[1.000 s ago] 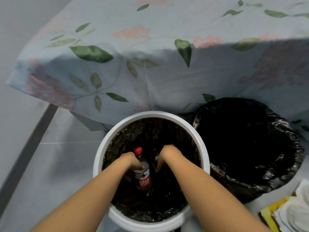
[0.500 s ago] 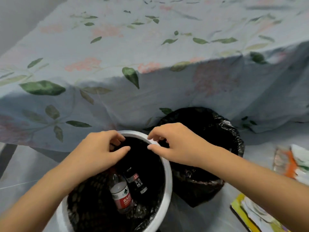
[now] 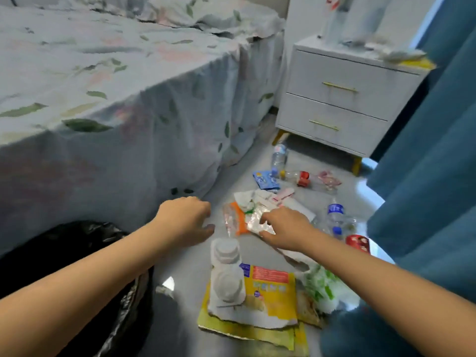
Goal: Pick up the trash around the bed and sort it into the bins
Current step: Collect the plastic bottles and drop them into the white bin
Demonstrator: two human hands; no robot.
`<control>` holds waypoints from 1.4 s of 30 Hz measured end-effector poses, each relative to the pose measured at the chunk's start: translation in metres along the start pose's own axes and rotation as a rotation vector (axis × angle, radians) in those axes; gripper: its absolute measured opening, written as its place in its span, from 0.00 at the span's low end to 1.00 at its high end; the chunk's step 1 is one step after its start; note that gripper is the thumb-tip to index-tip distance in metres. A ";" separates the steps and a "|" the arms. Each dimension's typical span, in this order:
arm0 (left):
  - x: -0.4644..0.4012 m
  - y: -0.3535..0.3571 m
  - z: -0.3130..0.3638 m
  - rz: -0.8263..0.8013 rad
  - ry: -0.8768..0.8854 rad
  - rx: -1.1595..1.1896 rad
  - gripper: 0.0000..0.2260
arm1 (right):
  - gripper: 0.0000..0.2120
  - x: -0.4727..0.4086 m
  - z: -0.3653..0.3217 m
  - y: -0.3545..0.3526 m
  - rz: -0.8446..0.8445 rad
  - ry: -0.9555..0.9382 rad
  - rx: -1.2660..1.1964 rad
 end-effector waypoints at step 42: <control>-0.331 0.235 0.372 -0.337 -0.246 0.921 0.29 | 0.37 0.048 0.376 0.216 0.206 1.275 -0.899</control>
Point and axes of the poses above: each hand's wrist, its own x-axis away from the middle knuckle, its own y-axis out of the palm, z = x × y, the point moved 8 cm from there along -x, towards the middle knuckle, and after that the axes turned 2 degrees about z, right-handed, at the moved point
